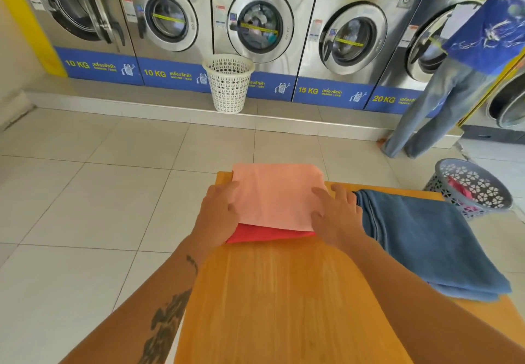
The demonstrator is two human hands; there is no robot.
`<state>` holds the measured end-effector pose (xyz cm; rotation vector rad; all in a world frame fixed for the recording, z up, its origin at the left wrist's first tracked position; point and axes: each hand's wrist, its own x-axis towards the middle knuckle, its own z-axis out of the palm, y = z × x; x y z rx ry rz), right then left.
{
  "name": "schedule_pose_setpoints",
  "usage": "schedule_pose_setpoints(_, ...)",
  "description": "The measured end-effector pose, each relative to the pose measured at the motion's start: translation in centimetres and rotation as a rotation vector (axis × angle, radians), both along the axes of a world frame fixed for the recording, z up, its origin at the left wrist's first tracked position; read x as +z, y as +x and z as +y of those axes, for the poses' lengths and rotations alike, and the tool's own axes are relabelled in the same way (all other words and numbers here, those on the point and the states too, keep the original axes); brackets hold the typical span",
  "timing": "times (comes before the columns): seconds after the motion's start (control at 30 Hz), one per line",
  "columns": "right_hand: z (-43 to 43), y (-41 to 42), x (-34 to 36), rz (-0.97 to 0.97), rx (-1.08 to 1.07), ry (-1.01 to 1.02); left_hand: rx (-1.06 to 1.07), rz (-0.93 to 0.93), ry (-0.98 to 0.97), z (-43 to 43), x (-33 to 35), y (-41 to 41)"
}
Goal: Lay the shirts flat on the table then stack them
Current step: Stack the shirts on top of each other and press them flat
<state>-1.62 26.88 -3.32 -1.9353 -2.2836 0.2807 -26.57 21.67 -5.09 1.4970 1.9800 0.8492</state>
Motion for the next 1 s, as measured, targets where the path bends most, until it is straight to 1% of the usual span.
schedule_pose_setpoints(0.1, -3.6, 0.4, 0.4, 0.092, 0.044, -0.009, 0.03, -0.063, 0.045, -4.2, 1.3, 0.0)
schedule_pose_setpoints(0.17, -6.2, 0.9, 0.6, 0.191, 0.073, -0.068, 0.063, -0.108, 0.054, -7.6, 1.9, 0.5)
schedule_pose_setpoints(0.3, -11.8, 2.1, -0.1, 0.477, 0.146, -0.164, 0.114, -0.154, 0.035, -14.6, 1.6, 2.0)
schedule_pose_setpoints(0.4, -16.1, 2.9, -0.9, 0.582, 0.146, -0.289, 0.229, -0.204, 0.016, -19.8, 1.1, 2.8)
schedule_pose_setpoints(0.5, -19.8, 3.6, -1.9, 0.621, 0.141, -0.399, 0.308, -0.209, -0.005, -25.2, -0.1, 3.7)
schedule_pose_setpoints(0.67, -24.2, 4.9, -2.3, 0.605, 0.167, -0.601, 0.264, -0.059, -0.145, -32.0, -2.6, 5.2)
schedule_pose_setpoints(0.73, -25.5, 5.3, -2.2, 0.624, 0.152, -0.67, 0.254, -0.029, -0.176, -33.2, -3.2, 5.5)
schedule_pose_setpoints(0.83, -27.1, 5.8, -2.3, 0.661, 0.118, -0.784, 0.291, -0.049, -0.177, -34.7, -3.9, 6.2)
schedule_pose_setpoints(1.0, -29.1, 6.5, -2.7, 0.713, 0.158, -0.902, 0.307, 0.005, -0.234, -35.5, -4.5, 6.7)
